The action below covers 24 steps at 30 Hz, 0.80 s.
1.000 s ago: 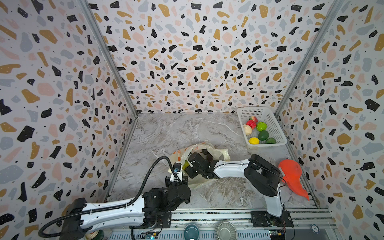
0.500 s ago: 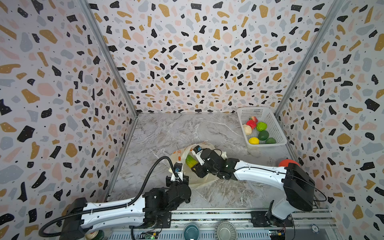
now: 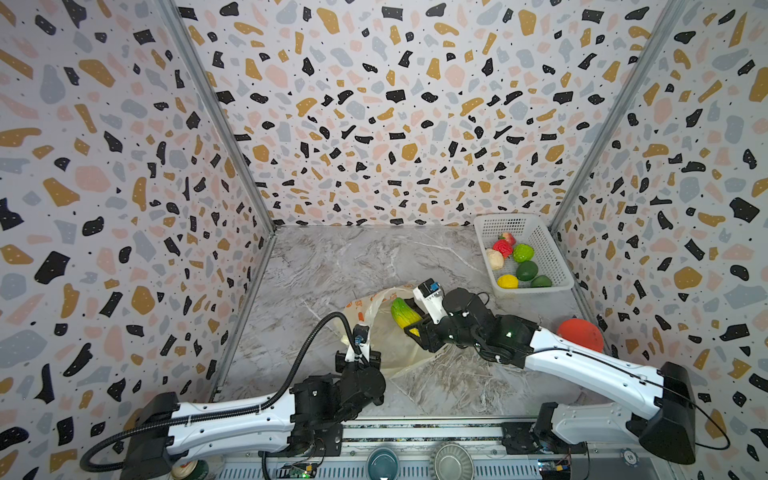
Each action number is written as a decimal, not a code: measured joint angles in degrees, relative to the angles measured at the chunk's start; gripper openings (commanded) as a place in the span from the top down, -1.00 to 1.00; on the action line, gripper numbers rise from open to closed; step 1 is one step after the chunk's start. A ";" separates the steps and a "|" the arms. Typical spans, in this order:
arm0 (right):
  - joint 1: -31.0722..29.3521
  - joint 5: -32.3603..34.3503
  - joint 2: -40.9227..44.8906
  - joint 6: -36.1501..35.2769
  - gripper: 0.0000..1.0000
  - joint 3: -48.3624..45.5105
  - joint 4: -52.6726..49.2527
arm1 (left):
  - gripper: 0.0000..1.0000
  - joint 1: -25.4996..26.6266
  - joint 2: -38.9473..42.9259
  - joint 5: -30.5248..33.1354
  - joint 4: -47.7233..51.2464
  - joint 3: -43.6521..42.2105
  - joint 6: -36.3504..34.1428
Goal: Untie the knot of the plastic bag and take out the fruit
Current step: 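Lift the papaya out of the bag toward the basket with the right gripper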
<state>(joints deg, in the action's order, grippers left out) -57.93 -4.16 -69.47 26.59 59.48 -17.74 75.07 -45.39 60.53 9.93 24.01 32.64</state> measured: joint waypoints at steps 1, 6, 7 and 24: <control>0.46 -0.15 0.94 0.02 0.15 0.50 -1.07 | 1.00 0.00 -0.24 0.00 -0.20 0.00 -0.07; 4.96 -0.90 4.11 -0.11 0.15 3.89 -4.28 | 1.00 0.00 -1.07 -0.02 -1.09 0.13 -0.31; 6.36 -1.05 4.50 -0.22 0.15 4.74 -4.76 | 1.00 0.00 -1.14 -0.02 -1.18 0.17 -0.37; 38.40 -8.85 2.64 -3.08 0.15 9.16 -2.82 | 1.00 0.00 -1.42 -0.55 -2.80 1.22 -2.47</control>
<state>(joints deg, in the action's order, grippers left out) -19.53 -13.02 -66.83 23.51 68.64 -20.56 75.07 -46.81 59.99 7.14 25.23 30.17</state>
